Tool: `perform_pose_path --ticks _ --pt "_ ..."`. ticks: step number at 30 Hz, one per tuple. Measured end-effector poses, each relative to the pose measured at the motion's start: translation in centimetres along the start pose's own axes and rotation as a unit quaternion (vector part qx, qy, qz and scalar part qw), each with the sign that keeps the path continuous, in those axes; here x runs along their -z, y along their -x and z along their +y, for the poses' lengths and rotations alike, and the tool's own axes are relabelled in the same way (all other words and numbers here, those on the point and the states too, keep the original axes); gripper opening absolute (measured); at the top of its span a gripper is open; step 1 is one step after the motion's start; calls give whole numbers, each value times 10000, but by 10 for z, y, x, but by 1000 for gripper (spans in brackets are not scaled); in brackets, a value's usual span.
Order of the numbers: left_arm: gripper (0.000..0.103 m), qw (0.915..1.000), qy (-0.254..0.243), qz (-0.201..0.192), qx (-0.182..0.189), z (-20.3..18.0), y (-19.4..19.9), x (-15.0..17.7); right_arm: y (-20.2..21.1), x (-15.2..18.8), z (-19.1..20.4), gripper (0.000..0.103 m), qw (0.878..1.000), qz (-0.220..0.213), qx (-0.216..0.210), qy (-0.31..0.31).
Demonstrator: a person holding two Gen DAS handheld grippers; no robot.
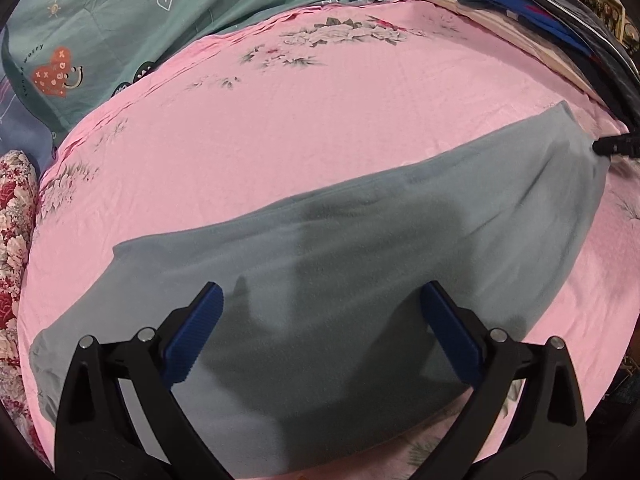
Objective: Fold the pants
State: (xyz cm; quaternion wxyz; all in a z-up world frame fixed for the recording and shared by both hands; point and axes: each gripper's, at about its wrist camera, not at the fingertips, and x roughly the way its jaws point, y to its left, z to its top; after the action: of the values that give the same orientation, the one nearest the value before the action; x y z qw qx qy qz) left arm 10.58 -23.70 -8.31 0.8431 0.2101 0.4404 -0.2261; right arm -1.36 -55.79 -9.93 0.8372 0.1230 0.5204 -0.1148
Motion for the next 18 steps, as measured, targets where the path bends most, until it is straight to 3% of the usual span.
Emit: perform_pose_path --ticks 3,6,10,14,18 --pt "100 10000 22 -47 -49 0 7 -1 12 -1 -9 33 9992 -186 -207 -301" --pt "100 9991 52 -415 99 -8 33 -7 36 -4 -26 51 9962 -533 -346 -600" --pt "100 9952 -242 -830 469 -53 60 -28 38 0 -54 52 9894 -495 -716 -1164" --pt "100 9945 -511 -775 494 -101 44 -47 18 4 -61 52 9847 -378 -1011 -1366" --pt "100 9974 -255 -255 616 -114 4 -59 4 3 -60 52 9823 -297 -1214 -1393"
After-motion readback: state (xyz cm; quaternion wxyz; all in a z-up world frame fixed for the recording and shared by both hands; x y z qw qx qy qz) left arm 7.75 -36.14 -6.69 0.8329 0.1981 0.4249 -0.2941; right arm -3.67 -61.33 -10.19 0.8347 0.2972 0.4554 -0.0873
